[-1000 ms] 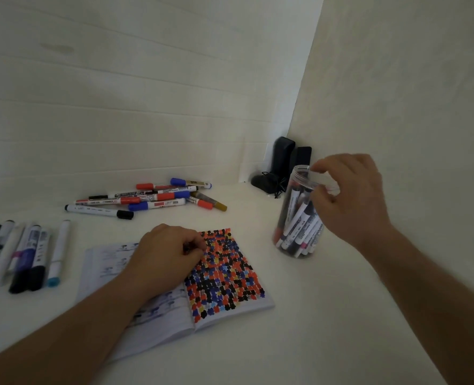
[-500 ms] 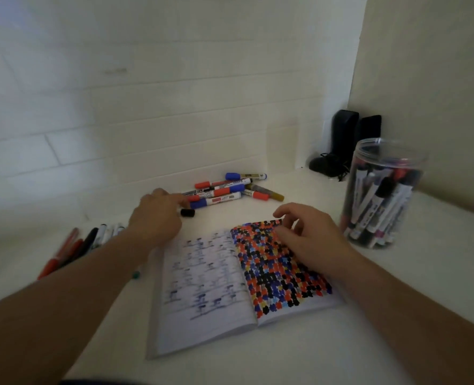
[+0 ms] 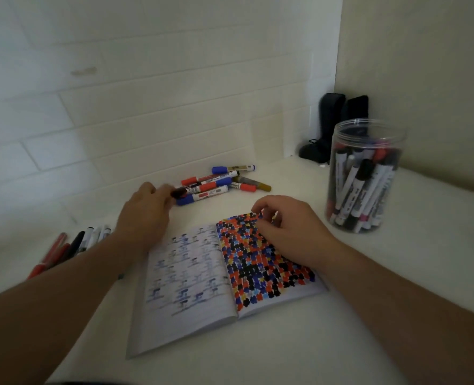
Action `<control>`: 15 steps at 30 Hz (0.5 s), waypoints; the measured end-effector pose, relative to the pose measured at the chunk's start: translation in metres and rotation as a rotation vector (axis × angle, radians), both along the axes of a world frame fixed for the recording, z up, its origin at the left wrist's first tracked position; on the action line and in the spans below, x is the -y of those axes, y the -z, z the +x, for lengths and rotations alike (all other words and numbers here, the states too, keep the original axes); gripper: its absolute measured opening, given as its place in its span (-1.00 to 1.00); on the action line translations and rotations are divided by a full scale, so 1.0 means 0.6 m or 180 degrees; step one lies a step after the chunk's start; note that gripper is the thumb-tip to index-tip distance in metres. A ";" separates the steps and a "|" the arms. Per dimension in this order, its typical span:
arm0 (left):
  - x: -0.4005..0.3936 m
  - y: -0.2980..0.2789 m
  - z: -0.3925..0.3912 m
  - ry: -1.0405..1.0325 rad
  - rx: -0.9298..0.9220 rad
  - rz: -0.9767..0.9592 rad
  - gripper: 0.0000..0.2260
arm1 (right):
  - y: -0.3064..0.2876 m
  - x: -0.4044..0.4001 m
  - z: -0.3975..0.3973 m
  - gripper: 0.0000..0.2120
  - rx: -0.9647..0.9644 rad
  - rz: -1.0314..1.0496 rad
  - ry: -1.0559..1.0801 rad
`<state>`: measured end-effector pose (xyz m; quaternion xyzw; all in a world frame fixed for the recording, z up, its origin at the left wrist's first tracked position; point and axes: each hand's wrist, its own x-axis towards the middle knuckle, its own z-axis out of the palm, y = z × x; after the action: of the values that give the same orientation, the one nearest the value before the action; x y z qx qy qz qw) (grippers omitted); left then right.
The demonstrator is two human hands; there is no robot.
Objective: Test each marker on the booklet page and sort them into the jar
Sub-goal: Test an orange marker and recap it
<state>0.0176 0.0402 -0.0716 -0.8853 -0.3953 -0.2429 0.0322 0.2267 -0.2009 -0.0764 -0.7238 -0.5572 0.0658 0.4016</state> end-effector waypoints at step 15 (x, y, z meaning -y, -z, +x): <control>0.257 -0.033 0.100 0.1751 0.1419 -0.2484 -0.84 | -0.043 0.034 -0.005 -0.45 0.1216 -0.0160 -0.0277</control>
<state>0.0778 -0.1140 -0.0518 -0.8293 -0.2066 -0.2596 -0.4496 0.2236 -0.2212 -0.0505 -0.7081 -0.6523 -0.0415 0.2672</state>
